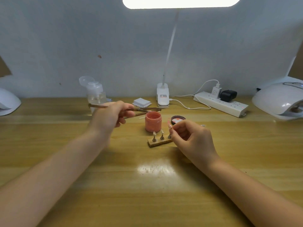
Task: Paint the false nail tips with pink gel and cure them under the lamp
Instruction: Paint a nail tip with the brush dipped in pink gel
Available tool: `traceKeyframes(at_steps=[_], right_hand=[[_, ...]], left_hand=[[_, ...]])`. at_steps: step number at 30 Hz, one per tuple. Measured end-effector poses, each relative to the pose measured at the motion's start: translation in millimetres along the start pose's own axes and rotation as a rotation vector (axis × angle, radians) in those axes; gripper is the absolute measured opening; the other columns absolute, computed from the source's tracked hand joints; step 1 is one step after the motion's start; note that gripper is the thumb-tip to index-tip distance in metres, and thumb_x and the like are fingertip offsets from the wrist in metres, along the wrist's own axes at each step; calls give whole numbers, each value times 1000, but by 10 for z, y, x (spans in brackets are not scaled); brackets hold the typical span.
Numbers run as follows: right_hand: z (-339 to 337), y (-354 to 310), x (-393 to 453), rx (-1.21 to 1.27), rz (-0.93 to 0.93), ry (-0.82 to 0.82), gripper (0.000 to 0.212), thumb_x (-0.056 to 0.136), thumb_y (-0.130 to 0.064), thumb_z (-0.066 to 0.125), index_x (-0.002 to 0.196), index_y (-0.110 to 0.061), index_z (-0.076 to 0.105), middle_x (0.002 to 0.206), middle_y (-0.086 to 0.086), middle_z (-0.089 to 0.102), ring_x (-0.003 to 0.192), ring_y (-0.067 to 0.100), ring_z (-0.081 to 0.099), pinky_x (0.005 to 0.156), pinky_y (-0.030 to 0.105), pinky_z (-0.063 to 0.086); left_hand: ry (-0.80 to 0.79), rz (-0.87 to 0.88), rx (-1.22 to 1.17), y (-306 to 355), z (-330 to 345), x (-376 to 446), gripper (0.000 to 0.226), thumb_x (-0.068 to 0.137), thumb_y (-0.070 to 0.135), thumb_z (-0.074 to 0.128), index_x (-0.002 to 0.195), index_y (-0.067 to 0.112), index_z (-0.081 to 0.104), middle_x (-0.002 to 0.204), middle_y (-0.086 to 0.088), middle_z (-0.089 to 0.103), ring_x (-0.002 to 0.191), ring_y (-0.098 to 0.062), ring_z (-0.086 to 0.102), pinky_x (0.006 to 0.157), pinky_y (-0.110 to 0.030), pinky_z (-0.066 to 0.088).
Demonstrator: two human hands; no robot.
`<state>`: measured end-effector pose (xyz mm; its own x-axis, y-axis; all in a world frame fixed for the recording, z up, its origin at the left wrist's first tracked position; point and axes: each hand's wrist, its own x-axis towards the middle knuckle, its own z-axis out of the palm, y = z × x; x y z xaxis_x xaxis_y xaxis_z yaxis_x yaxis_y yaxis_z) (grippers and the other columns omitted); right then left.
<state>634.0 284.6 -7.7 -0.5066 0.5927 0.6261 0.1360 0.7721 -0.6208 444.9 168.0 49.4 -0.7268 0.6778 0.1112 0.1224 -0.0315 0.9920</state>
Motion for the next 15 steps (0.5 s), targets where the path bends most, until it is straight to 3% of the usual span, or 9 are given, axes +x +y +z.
traceKeyframes(at_steps=[4,8,12,15], right_hand=[[-14,-4,0,-11,-10,33,10,83,-11,72,93,-12,73,75,-3,71,68,8,66,68,29,55],[-23,-19,-3,-38,-25,23,6,82,-10,72,88,-11,75,74,-3,71,66,9,66,67,31,54],[-17,-15,0,-40,-24,41,4,82,-10,73,86,-9,74,73,-1,71,66,10,66,67,33,54],[-13,-6,2,-45,-33,48,4,82,-10,74,85,-10,74,73,-2,71,65,9,66,66,31,54]], left_hand=[[-110,431,85,-114,182,-455,15,90,13,57,94,17,70,77,8,72,73,0,64,65,-12,47],[-194,643,288,-248,253,-651,19,86,14,58,101,17,69,89,10,69,88,-7,65,73,-14,47],[-143,725,417,-288,236,-654,19,85,15,60,101,15,70,89,7,68,88,-11,62,78,-28,49],[-170,720,422,-292,230,-650,18,85,16,60,99,15,72,88,10,68,87,-10,61,77,-27,48]])
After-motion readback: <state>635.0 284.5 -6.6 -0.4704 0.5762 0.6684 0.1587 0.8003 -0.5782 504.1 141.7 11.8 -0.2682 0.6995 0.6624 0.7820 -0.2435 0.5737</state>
